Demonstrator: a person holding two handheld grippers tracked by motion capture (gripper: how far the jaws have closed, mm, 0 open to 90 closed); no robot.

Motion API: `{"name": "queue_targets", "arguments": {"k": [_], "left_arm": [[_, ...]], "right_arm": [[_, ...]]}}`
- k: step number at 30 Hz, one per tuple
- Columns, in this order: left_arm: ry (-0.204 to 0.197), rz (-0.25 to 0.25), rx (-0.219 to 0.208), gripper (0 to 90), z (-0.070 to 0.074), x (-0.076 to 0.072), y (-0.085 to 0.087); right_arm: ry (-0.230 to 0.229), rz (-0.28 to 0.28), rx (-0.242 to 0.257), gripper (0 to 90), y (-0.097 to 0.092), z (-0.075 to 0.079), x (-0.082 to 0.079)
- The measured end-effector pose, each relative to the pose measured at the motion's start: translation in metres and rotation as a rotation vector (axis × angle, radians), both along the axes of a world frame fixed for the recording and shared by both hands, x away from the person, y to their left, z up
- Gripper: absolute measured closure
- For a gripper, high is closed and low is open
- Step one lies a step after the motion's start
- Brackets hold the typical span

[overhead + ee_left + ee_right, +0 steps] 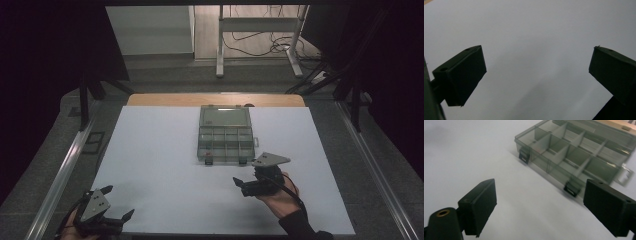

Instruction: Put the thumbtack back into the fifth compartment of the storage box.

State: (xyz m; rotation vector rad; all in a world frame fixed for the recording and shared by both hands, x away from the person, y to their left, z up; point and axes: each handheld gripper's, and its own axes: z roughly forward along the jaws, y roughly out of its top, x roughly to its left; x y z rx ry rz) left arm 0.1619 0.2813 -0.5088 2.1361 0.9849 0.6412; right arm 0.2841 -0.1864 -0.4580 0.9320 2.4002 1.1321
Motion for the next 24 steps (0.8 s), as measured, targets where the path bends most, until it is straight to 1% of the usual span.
{"name": "queue_targets", "arguments": {"k": [4, 6, 9, 11, 15, 18, 21, 22, 24], "left_arm": [[0.001, 0.003, -0.013, 1.3, 0.000, 0.000, 0.002], [0.003, 0.010, -0.025, 0.9, 0.000, 0.000, 0.003], [0.006, 0.020, -0.044, 0.4, 0.001, 0.001, 0.005], [0.009, 0.029, -0.060, 0.3, 0.001, 0.001, 0.007], [0.013, 0.040, -0.072, 0.1, 0.001, 0.002, 0.009], [0.014, 0.045, -0.078, 0.1, 0.001, 0.002, 0.009], [0.012, 0.048, -0.082, 0.1, 0.001, 0.002, 0.009], [0.014, 0.049, -0.081, 0.1, 0.001, 0.002, 0.009], [0.014, 0.048, -0.082, 0.1, 0.002, 0.002, 0.009]], "right_arm": [[-0.014, -0.038, -0.006, 5.3, -0.021, -0.001, -0.016], [-0.024, -0.061, -0.001, 2.8, -0.032, -0.003, -0.025], [-0.039, -0.095, -0.009, 0.0, -0.047, -0.005, -0.038], [-0.040, -0.117, -0.011, 0.0, -0.057, -0.007, -0.046], [-0.042, -0.170, -0.011, 0.0, -0.075, -0.011, -0.060], [-0.030, -0.215, -0.019, 0.0, -0.086, -0.017, -0.068], [-0.001, -0.244, -0.021, 0.0, -0.092, -0.024, -0.072], [-0.006, -0.266, -0.018, 0.0, -0.093, -0.023, -0.072], [-0.017, -0.270, -0.016, 0.3, -0.093, -0.023, -0.073]]}}
